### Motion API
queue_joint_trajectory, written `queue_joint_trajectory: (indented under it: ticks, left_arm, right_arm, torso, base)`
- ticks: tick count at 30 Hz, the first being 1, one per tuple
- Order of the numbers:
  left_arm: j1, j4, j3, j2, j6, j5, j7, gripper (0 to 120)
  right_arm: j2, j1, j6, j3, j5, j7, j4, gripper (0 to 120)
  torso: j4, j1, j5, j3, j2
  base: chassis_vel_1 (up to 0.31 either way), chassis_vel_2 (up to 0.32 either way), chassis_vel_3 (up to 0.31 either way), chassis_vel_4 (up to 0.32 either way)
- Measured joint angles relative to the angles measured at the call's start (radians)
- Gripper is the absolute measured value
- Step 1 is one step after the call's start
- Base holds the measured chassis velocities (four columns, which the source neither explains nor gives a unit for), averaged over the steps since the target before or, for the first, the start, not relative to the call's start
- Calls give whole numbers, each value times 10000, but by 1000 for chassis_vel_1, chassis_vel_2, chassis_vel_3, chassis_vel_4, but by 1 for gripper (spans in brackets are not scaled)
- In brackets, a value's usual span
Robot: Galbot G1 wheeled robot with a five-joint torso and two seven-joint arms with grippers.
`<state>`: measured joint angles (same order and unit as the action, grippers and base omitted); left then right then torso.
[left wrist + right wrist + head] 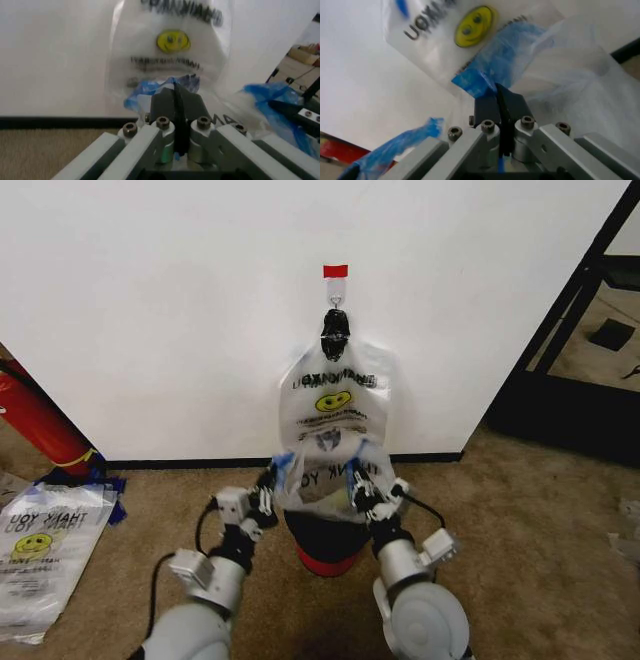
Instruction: Pick up the garbage bag from the wall and place it over the trash bin.
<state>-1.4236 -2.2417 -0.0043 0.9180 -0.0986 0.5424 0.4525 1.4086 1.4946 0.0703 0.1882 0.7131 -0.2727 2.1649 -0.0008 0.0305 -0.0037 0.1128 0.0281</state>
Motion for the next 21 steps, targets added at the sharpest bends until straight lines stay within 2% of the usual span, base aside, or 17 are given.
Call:
queue_joint_trajectory:
  ticks: [9, 13, 21]
  left_arm:
    - [-968, -28, 8, 2, 127, -550, 360, 0]
    - [-1279, 238, 73, 59, 6, -796, 393, 0]
    - [-896, 1029, 333, 402, -48, -628, 692, 0]
  right_arm:
    - [-338, 1409, -365, 201, -1201, -7, 544, 0]
    - [-443, 1805, -603, 311, -1736, -53, 500, 0]
    - [-340, 1614, -965, 506, -2180, -107, -169, 0]
  torso:
    - [0, -1, -1, -1, 1]
    - [0, -1, -2, -1, 1]
    - [0, 0, -3, 1, 1]
  base:
    - [0, 0, 0, 0]
    - [0, 0, 0, 0]
    - [0, 0, 0, 0]
